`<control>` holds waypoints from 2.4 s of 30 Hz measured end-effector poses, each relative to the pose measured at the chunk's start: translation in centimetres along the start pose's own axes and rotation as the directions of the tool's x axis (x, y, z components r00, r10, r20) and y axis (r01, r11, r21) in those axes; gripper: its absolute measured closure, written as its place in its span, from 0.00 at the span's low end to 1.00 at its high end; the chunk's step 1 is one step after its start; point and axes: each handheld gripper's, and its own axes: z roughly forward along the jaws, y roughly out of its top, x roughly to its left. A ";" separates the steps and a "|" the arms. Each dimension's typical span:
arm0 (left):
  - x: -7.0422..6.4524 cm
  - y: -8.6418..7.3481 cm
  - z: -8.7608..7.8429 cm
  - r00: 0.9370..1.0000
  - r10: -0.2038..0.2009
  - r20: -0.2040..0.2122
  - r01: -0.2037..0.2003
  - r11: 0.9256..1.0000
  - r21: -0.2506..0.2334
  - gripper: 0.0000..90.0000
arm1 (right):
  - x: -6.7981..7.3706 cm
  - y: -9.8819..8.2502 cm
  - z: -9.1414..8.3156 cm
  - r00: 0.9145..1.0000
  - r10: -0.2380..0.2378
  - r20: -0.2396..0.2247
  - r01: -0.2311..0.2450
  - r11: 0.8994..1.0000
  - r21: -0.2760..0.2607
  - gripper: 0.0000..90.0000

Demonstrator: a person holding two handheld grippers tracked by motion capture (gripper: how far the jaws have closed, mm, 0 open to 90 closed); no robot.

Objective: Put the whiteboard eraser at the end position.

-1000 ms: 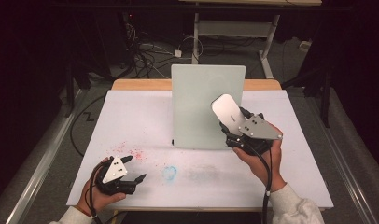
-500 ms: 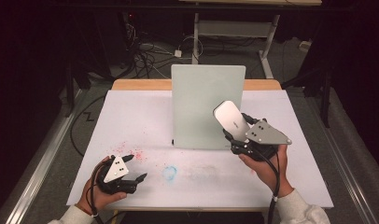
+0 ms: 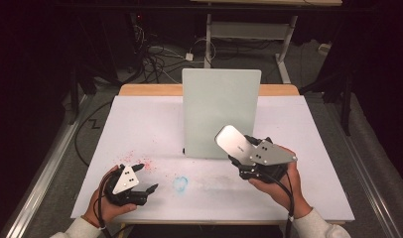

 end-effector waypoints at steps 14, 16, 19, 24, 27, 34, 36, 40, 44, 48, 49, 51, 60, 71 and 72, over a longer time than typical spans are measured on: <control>-0.1 -0.1 0.0 1.000 -0.004 -0.002 0.004 1.000 0.009 0.23 | 0.7 -0.9 1.1 0.988 -0.056 -0.146 0.070 0.993 0.094 0.34; -0.1 -0.1 0.0 1.000 -0.001 -0.003 0.001 1.000 0.012 0.23 | 0.7 -1.1 1.3 0.985 -0.058 -0.161 0.077 0.991 0.112 0.34; -0.1 -0.1 0.0 1.000 0.000 -0.002 0.000 1.000 0.013 0.23 | 0.7 -1.5 1.7 0.981 -0.055 -0.187 0.083 0.987 0.141 0.34; -0.1 -0.1 0.1 1.000 0.002 -0.001 -0.002 1.000 0.015 0.23 | 0.6 -2.0 2.2 0.974 -0.052 -0.220 0.093 0.980 0.177 0.34; -0.1 -0.1 0.1 1.000 0.003 0.000 -0.003 1.000 0.017 0.23 | 0.7 -2.2 2.6 0.970 -0.055 -0.236 0.102 0.976 0.194 0.34; -0.1 -0.1 0.2 1.000 0.004 0.001 -0.004 1.000 0.022 0.23 | 0.9 -2.5 3.4 0.952 -0.068 -0.298 0.144 0.960 0.241 0.34; -0.2 -0.1 0.2 1.000 0.006 0.002 -0.006 1.000 0.023 0.23 | 1.1 -2.6 3.8 0.944 -0.077 -0.322 0.166 0.951 0.260 0.34; -0.2 -0.1 0.3 1.000 0.005 0.003 -0.005 1.000 0.026 0.23 | 1.6 -2.7 4.5 0.918 -0.097 -0.383 0.218 0.933 0.286 0.34; -0.3 0.0 0.3 1.000 0.008 0.001 -0.009 1.000 0.026 0.23 | 2.2 -2.8 5.2 0.893 -0.121 -0.434 0.275 0.910 0.312 0.34; -0.2 -0.1 0.3 1.000 0.006 0.002 -0.006 1.000 0.026 0.23 | 2.6 -3.1 5.9 0.878 -0.113 -0.465 0.288 0.901 0.324 0.34; -0.2 -0.1 0.3 1.000 0.005 0.001 -0.005 1.000 0.026 0.23 | 2.7 -3.1 6.0 0.876 -0.109 -0.470 0.289 0.899 0.330 0.34; -0.2 -0.1 0.3 1.000 0.006 0.001 -0.006 1.000 0.027 0.23 | 3.1 -3.1 6.3 0.866 -0.115 -0.487 0.304 0.894 0.330 0.34; -0.3 -0.1 0.2 1.000 0.009 0.001 -0.009 1.000 0.028 0.23 | 4.4 -3.4 7.0 0.847 -0.148 -0.511 0.359 0.867 0.345 0.34; -0.3 -0.1 0.2 1.000 -0.002 0.007 0.002 0.999 0.032 0.23 | 4.5 -3.8 7.1 0.863 -0.124 -0.490 0.323 0.881 0.345 0.34; -0.3 -0.1 0.2 1.000 -0.001 0.007 0.000 0.999 0.032 0.23 | 4.5 -3.8 7.1 0.864 -0.122 -0.489 0.319 0.883 0.345 0.34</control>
